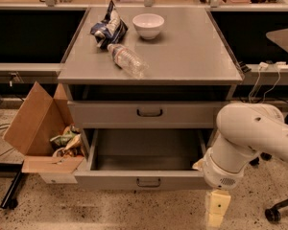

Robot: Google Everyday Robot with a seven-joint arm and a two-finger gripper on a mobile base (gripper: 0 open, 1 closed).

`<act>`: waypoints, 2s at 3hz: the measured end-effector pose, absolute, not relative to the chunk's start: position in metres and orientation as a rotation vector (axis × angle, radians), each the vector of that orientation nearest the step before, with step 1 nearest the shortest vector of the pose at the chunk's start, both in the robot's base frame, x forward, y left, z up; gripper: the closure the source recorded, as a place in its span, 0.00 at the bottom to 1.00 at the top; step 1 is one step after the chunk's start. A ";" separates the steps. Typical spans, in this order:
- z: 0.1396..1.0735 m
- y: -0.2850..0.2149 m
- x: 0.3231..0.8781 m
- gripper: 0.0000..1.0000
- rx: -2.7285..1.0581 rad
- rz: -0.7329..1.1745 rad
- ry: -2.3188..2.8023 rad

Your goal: Close middle drawer

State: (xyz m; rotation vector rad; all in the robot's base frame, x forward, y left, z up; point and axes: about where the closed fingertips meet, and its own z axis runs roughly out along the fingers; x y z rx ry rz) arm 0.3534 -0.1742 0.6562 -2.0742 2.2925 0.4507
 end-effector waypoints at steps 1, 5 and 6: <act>0.606 -0.177 0.378 0.17 -2.087 0.470 2.219; 0.429 -0.182 0.483 1.00 -1.982 0.452 2.112; 0.419 -0.181 0.494 1.00 -1.953 0.438 2.116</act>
Offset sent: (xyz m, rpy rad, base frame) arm 0.0749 -0.0057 -0.1881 0.1779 -0.0347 0.1113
